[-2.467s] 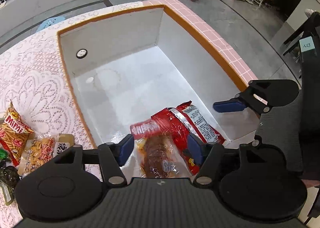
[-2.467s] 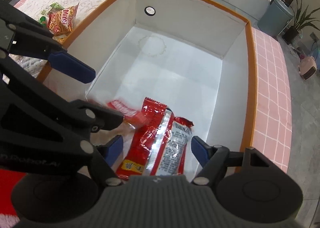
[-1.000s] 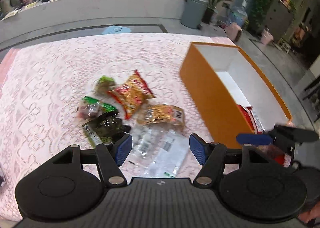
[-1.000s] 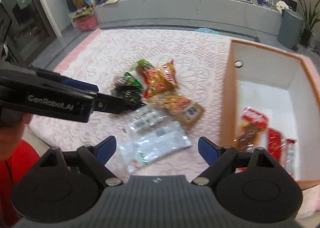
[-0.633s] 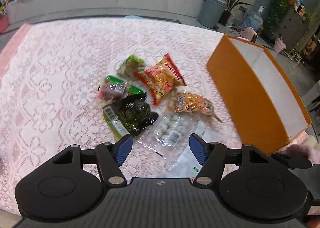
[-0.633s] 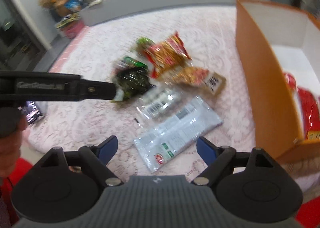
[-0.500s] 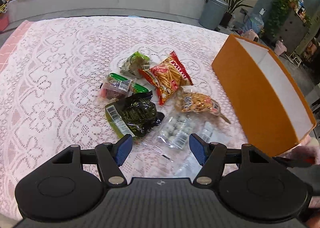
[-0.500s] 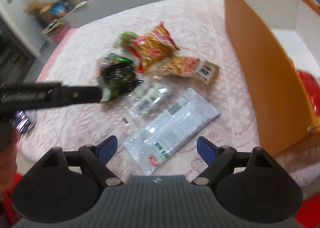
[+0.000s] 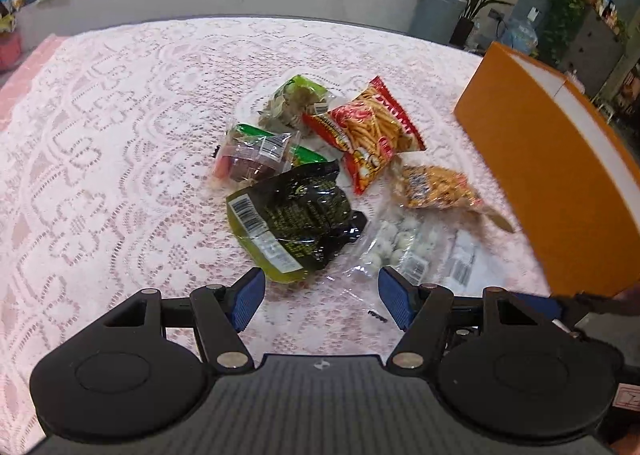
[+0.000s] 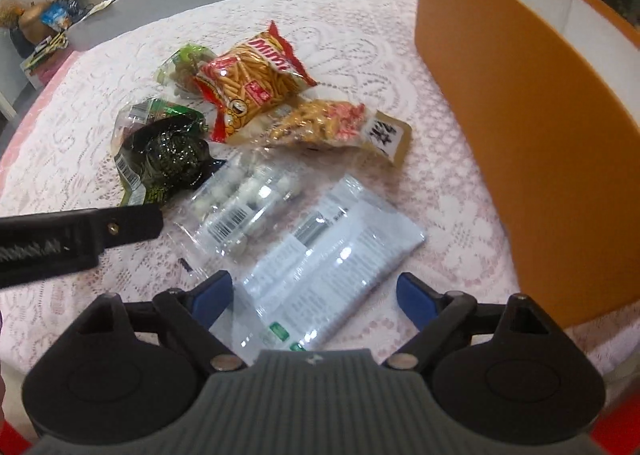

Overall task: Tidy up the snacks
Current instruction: 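Move both tools back over the snack pile, then grasp the clear quail-egg pack with left tool while right tool grasps white-silver pack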

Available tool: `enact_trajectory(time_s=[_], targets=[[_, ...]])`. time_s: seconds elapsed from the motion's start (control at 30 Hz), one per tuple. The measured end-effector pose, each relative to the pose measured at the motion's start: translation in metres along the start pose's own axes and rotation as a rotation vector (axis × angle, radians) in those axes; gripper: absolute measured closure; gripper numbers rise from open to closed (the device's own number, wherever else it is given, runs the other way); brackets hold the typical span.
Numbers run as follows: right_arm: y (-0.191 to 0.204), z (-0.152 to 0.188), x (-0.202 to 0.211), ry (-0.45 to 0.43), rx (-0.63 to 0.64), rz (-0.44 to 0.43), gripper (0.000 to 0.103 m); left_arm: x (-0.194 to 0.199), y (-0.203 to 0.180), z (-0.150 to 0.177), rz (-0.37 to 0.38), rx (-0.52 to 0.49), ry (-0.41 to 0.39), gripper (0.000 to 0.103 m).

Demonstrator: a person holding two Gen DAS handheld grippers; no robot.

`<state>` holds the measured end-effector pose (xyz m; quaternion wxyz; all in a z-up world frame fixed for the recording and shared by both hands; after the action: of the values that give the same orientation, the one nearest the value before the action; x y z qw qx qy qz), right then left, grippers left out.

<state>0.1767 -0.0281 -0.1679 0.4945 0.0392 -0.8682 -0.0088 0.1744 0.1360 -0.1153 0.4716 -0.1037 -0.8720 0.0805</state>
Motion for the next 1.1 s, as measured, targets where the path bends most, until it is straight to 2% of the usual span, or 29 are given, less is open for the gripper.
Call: enact_trajectory(time_s=[0.1, 0.2, 0.27, 0.37, 0.4, 0.43, 0.63, 0.77, 0.9, 1.1], targets=[[0.009, 0.001, -0.001, -0.026, 0.046, 0.007, 0.017, -0.004, 0.002, 0.001, -0.005, -0.012, 0.003, 0.027], [0.014, 0.004, 0.000, -0.043, 0.091, 0.002, 0.022, -0.005, 0.002, 0.002, -0.004, -0.016, 0.009, 0.027], [0.013, 0.003, 0.003, -0.047, 0.111, -0.009, 0.031, -0.006, 0.001, 0.003, -0.003, -0.023, 0.012, 0.027], [0.010, 0.002, 0.010, -0.076, 0.132, -0.004, 0.055, -0.008, -0.001, 0.004, -0.001, -0.037, 0.016, 0.027], [0.009, 0.002, 0.013, -0.092, 0.146, 0.011, 0.071, -0.008, -0.002, 0.005, 0.001, -0.042, 0.017, 0.027], [0.008, 0.001, 0.015, -0.103, 0.155, 0.023, 0.083, -0.008, -0.003, 0.005, 0.003, -0.046, 0.017, 0.027], [-0.010, -0.009, 0.019, -0.108, 0.106, -0.026, 0.100, -0.008, -0.008, 0.006, 0.030, -0.068, 0.019, 0.027], [-0.015, -0.015, 0.022, -0.124, 0.097, -0.036, 0.103, -0.009, -0.011, 0.009, 0.037, -0.080, 0.025, 0.027], [-0.022, -0.023, 0.020, -0.143, 0.086, -0.008, 0.103, -0.010, -0.015, 0.010, 0.049, -0.103, 0.026, 0.027], [-0.027, -0.031, 0.017, -0.167, 0.110, 0.050, 0.103, -0.015, -0.034, 0.009, 0.077, -0.233, 0.008, 0.024]])
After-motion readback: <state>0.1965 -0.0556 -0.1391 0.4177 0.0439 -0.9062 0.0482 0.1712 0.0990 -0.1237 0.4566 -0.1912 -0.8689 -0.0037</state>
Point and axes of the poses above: each gripper's, at about its wrist camera, not at the fingertips, and x roughly against the way its jaws point, y to its left, z to its underside, the point moved 2 cm from there along -x, roughly the way its jaws point, and after that the axes turned 5 degrees about z, right-handed, at the moved point
